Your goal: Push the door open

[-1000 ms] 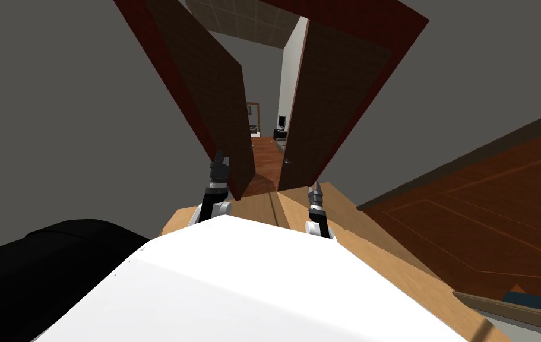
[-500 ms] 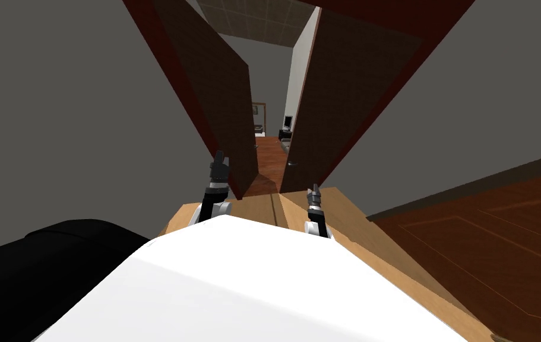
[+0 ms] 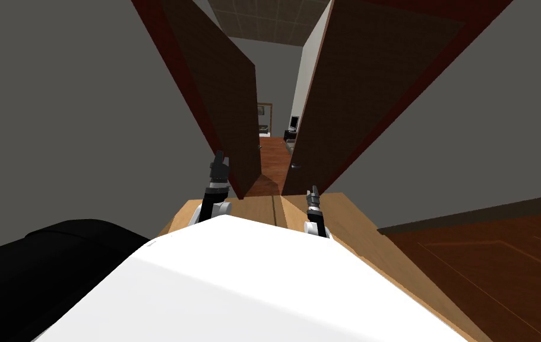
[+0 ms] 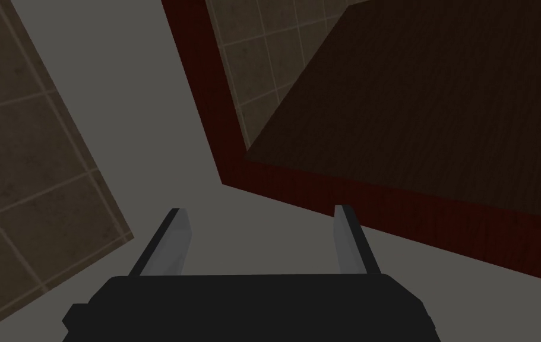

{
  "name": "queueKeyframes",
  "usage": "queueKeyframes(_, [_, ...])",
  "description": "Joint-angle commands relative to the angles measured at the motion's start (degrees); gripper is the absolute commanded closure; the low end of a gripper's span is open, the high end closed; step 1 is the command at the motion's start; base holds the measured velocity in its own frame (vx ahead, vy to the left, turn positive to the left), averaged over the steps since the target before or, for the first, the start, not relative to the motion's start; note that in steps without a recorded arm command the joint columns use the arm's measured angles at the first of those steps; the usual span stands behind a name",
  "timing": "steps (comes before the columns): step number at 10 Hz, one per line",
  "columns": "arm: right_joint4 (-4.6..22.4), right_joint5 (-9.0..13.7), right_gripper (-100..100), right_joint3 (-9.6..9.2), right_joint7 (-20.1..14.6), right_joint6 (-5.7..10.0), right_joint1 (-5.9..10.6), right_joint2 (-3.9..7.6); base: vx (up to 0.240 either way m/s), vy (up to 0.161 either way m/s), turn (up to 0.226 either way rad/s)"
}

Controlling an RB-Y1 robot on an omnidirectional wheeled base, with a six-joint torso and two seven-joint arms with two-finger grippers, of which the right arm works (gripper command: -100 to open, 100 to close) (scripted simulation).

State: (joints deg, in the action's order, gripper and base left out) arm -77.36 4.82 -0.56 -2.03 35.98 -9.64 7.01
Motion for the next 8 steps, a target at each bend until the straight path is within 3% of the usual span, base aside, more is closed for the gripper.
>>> queueKeyframes(1, [2.8, 0.4, -100, 0.20, 0.2, 0.71, 1.28, 0.04, 0.076, -0.065, 0.151])
queueKeyframes(8, [12.1, 1.9, -100, 0.75, 0.6, 2.87, 4.86, 0.37, 0.077, -0.062, 0.141])
